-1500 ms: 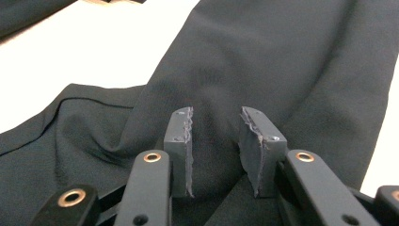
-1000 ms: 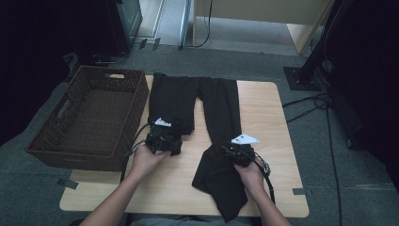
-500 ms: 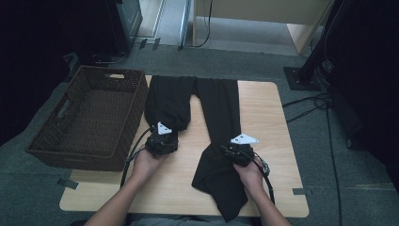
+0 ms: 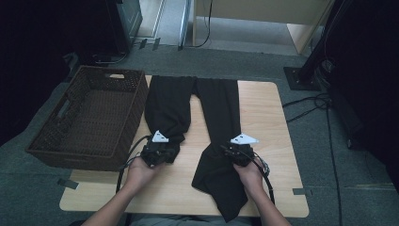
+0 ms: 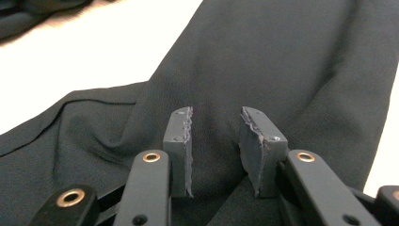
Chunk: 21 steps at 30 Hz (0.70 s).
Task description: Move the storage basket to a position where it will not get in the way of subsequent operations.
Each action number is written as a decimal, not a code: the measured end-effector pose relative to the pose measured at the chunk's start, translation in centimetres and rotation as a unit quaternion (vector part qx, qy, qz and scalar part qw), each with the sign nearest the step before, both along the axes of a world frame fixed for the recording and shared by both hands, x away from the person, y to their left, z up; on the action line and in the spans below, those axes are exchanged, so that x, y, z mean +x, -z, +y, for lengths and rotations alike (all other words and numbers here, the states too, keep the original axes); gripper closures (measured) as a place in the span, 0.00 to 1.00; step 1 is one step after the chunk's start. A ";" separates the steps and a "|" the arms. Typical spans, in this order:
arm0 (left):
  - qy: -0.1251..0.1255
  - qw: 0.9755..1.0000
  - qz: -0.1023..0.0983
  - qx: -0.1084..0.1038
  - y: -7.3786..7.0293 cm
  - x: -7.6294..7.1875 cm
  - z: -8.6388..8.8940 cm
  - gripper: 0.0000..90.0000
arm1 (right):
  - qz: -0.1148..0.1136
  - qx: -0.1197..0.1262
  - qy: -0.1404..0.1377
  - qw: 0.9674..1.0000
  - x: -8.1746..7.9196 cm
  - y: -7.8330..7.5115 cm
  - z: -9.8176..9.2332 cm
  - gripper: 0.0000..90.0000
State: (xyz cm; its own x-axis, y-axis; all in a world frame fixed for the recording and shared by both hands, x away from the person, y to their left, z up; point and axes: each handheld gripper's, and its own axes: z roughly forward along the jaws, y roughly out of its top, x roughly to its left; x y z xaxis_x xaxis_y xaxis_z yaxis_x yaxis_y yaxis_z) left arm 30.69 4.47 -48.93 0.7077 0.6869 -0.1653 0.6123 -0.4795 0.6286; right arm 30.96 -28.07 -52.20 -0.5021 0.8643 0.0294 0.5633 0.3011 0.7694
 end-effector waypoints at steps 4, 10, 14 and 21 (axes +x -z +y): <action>0.007 1.000 0.020 -0.012 -0.2 -1.9 0.3 0.97 | 0.000 0.000 0.001 1.000 0.0 0.0 0.0 0.72; 0.024 0.998 0.059 -0.014 0.1 -5.5 0.7 0.85 | 0.001 0.001 0.003 1.000 0.0 0.0 0.1 0.72; 0.013 1.000 0.021 -0.018 -1.3 -6.0 1.0 0.72 | 0.002 0.001 0.003 1.000 -0.1 0.0 0.1 0.73; -0.023 0.999 -0.015 -0.043 -3.4 -1.5 0.2 0.65 | 0.001 0.001 0.003 1.000 -0.1 0.0 0.1 0.73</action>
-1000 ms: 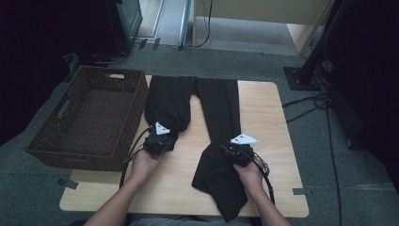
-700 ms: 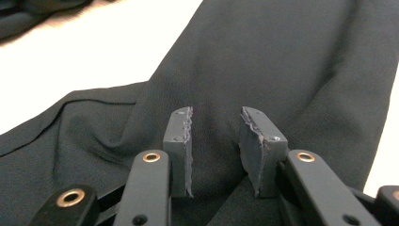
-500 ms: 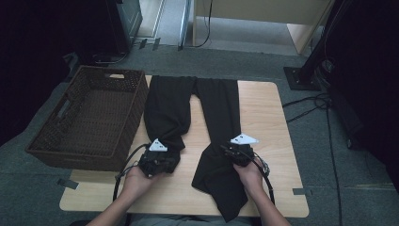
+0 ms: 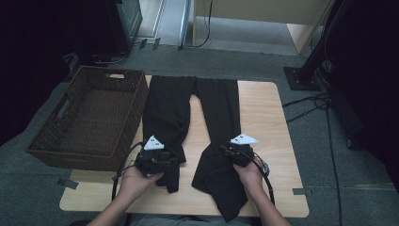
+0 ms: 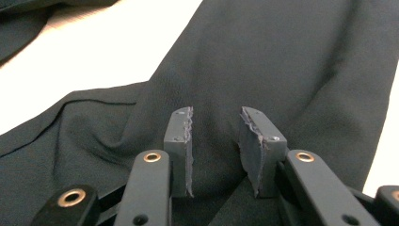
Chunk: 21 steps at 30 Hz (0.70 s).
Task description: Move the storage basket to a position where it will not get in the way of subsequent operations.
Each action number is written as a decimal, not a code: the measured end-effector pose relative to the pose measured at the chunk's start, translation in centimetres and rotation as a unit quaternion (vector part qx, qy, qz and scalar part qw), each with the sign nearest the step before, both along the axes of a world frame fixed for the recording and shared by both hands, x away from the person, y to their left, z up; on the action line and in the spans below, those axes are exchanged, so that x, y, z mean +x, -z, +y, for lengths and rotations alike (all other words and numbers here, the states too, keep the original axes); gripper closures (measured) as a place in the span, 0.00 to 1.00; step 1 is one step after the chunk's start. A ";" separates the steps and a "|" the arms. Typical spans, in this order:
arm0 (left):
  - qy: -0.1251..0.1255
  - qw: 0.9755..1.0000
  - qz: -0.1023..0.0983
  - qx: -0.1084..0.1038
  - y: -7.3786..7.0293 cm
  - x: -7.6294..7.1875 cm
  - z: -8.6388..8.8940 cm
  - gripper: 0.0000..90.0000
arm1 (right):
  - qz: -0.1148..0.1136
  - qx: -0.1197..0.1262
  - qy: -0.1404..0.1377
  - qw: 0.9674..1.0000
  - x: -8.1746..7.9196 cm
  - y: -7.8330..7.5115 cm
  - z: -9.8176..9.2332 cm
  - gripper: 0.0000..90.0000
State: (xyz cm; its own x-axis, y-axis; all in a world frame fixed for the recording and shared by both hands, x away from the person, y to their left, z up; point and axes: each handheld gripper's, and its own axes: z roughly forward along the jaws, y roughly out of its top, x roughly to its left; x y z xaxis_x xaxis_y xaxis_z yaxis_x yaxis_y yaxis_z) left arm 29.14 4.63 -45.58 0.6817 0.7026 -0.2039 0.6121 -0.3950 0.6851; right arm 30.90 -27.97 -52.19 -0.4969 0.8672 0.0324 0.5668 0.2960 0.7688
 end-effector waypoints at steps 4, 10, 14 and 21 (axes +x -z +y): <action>-0.007 1.000 -0.005 0.014 0.3 2.4 -1.2 0.63 | 0.000 0.000 -0.001 1.000 0.0 0.0 0.0 0.73; -0.021 0.998 0.009 0.054 2.7 6.1 -3.4 0.56 | 0.000 0.000 -0.001 1.000 0.0 0.0 0.0 0.73; -0.036 0.997 0.009 0.073 4.4 7.5 -4.1 0.61 | 0.000 0.001 -0.002 1.000 0.0 0.0 0.0 0.73; -0.013 0.996 0.007 0.092 4.2 7.5 -4.2 0.96 | -0.001 0.001 0.001 1.000 -0.1 0.0 0.0 0.73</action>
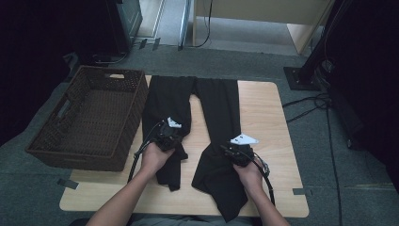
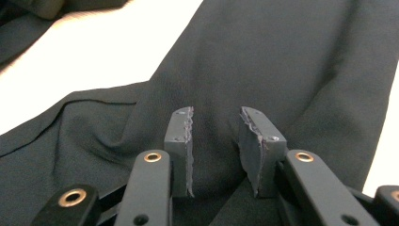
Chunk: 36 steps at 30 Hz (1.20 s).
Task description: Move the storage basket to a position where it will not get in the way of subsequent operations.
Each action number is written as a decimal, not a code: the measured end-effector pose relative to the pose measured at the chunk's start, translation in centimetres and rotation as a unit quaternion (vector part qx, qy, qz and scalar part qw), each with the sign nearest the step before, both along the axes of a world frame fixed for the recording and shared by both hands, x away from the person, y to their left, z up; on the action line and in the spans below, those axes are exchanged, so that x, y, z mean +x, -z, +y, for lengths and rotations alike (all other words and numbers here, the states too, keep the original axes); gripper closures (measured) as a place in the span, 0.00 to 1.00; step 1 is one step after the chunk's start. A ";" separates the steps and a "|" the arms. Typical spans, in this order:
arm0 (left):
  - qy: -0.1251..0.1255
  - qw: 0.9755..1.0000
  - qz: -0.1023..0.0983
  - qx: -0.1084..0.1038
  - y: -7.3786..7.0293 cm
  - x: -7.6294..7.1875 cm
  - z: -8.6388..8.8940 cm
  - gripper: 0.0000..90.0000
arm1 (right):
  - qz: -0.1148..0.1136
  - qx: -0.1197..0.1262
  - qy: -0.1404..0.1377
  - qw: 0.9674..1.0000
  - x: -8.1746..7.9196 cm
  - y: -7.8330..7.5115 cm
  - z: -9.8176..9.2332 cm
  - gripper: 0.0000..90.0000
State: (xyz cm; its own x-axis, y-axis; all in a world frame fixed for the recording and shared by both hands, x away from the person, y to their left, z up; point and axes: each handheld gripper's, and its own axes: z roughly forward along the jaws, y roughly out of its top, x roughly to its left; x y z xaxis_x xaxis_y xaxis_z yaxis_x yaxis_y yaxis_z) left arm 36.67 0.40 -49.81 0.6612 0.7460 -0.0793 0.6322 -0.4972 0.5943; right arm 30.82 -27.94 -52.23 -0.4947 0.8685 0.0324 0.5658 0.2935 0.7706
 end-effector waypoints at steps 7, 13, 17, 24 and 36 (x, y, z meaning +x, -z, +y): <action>0.061 0.998 -0.011 -0.028 -1.6 -4.4 0.3 0.98 | 0.001 -0.002 -0.001 1.000 0.0 0.0 0.0 0.74; 0.060 0.996 -0.011 -0.066 -2.3 -5.6 1.2 0.98 | 0.018 -0.003 0.006 1.000 -0.1 -0.8 0.0 0.72; 0.081 0.994 -0.016 -0.069 -2.5 -5.5 0.3 0.98 | 0.000 0.016 -0.003 1.000 -0.1 -2.2 0.8 0.66; 0.080 0.994 0.004 -0.070 -1.2 -4.9 0.0 0.97 | 0.018 0.019 -0.017 1.000 1.3 -1.8 2.3 0.59; 0.061 0.995 0.018 -0.071 -0.5 -4.6 0.6 0.97 | 0.036 0.014 -0.019 0.999 1.6 -2.0 1.6 0.99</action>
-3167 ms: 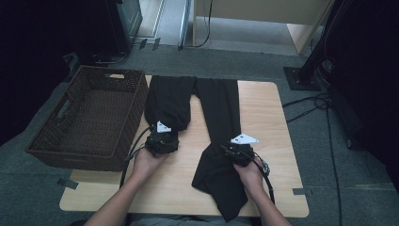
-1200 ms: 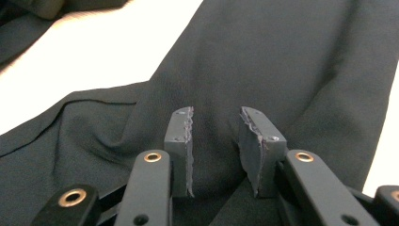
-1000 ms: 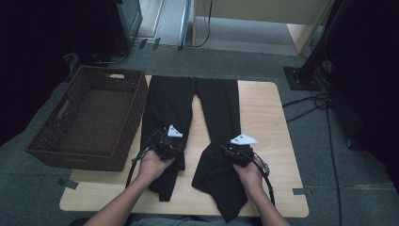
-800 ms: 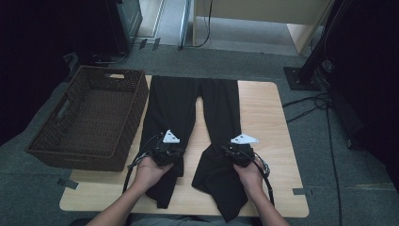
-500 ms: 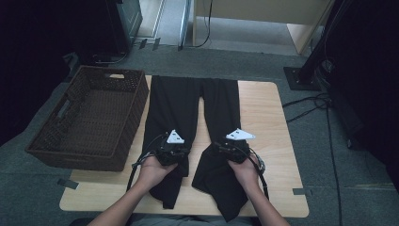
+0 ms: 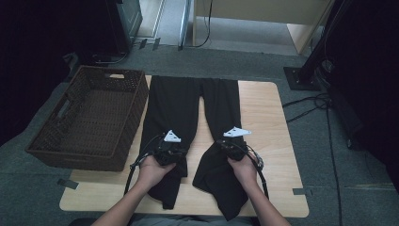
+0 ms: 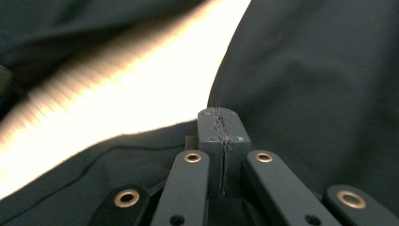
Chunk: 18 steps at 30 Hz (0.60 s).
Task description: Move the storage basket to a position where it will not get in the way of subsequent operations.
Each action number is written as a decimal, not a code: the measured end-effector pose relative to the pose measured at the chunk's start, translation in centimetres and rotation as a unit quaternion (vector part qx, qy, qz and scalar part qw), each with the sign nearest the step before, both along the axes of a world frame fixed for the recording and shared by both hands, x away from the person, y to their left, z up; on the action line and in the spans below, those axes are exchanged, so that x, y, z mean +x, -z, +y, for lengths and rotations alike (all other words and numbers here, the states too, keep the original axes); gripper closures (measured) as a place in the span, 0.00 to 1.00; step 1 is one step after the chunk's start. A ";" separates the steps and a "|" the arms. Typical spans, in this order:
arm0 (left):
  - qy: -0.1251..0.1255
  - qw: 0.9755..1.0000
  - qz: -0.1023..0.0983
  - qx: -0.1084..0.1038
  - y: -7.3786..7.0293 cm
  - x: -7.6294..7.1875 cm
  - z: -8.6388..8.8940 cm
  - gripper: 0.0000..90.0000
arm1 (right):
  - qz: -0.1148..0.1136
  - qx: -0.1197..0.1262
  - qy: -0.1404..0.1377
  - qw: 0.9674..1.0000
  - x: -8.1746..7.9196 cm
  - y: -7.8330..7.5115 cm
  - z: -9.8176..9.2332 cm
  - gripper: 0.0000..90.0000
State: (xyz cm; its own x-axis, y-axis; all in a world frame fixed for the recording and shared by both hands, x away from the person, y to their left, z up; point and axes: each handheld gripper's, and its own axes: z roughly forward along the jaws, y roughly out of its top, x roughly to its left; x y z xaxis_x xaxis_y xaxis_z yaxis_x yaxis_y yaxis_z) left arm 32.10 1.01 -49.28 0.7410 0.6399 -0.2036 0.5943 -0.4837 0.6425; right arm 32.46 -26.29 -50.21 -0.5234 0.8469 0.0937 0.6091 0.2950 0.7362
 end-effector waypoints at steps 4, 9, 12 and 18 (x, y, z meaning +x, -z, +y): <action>-0.001 1.000 0.003 0.003 0.2 0.1 0.0 0.97 | -0.006 -0.012 0.029 1.000 -0.2 -0.4 -2.0 0.92; -0.001 1.000 0.004 0.002 0.1 0.1 0.0 0.97 | -0.012 -0.004 0.040 0.999 -0.9 -0.9 -2.7 0.82; -0.001 1.000 0.006 0.004 0.2 0.1 -0.1 0.97 | -0.026 0.005 0.020 0.999 -1.6 -1.6 -1.2 0.79; -0.003 1.000 0.006 0.001 0.2 0.1 0.0 0.97 | -0.004 -0.004 0.002 1.000 -1.8 -0.2 1.4 0.74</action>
State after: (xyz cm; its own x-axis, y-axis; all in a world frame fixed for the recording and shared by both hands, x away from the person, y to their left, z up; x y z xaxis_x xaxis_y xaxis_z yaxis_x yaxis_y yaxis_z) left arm 32.22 0.96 -49.52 0.7346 0.6446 -0.2120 0.6053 -0.4812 0.6341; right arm 30.65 -24.93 -49.97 -0.5203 0.8499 0.0831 0.6039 0.2975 0.7395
